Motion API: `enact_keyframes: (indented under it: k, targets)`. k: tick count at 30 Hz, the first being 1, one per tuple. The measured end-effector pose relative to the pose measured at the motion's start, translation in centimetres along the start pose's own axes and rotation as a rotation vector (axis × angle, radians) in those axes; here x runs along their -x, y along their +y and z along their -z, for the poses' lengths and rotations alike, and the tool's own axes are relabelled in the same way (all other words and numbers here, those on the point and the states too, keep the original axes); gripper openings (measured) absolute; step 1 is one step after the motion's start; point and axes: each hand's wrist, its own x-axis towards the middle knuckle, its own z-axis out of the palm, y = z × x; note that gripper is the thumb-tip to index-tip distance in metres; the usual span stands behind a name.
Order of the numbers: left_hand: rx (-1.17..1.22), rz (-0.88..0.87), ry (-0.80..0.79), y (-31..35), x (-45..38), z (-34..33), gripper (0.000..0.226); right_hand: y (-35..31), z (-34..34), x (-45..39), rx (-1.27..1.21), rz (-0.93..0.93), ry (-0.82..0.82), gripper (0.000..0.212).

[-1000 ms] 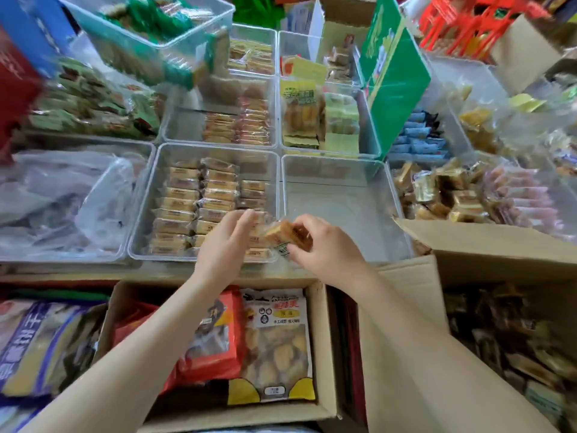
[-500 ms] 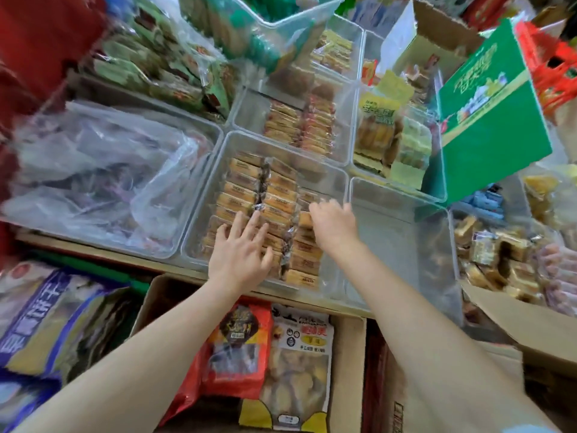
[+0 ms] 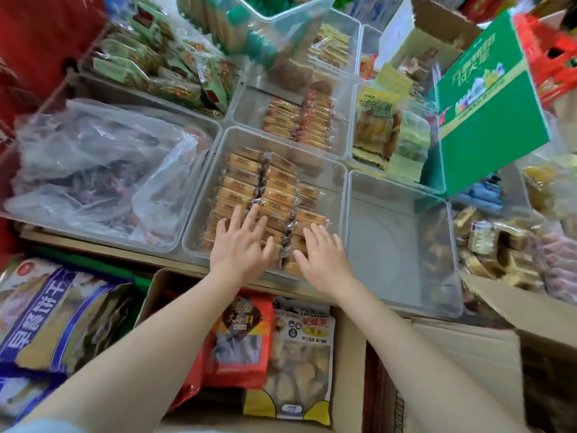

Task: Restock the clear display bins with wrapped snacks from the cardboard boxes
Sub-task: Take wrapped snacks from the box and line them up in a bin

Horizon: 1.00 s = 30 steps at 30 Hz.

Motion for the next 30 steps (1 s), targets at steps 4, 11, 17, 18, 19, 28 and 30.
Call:
enact_keyframes:
  k: [4,11,17,18,19,28,30]
  targets:
    - [-0.053,0.016,-0.040,-0.2,0.4,-0.2,0.065,1.0,2.7,5.4,-0.204,0.127,0.198,0.039]
    - [0.331,-0.242,-0.017,17.3,5.4,1.0,0.050,10.5,6.6,20.2,-0.474,-0.073,0.897,0.026]
    - [0.497,-0.529,-0.024,32.3,13.3,-0.8,0.051,24.2,6.0,29.2,-0.694,-0.557,1.056,0.009]
    - [0.468,-0.564,0.014,33.7,13.8,-1.0,0.051,26.2,5.3,29.6,-0.774,-0.632,0.952,0.011]
    - [0.426,-0.581,0.040,35.0,14.1,-1.2,0.052,28.1,4.5,29.7,-0.853,-0.702,0.824,0.013]
    - [0.355,-0.315,0.024,41.0,14.5,-4.1,0.061,36.7,-3.9,22.5,-0.655,-0.583,0.077,0.039]
    - [0.382,-0.328,0.034,40.9,14.4,-4.1,0.058,36.7,-6.0,21.1,-0.677,-0.537,0.064,0.043]
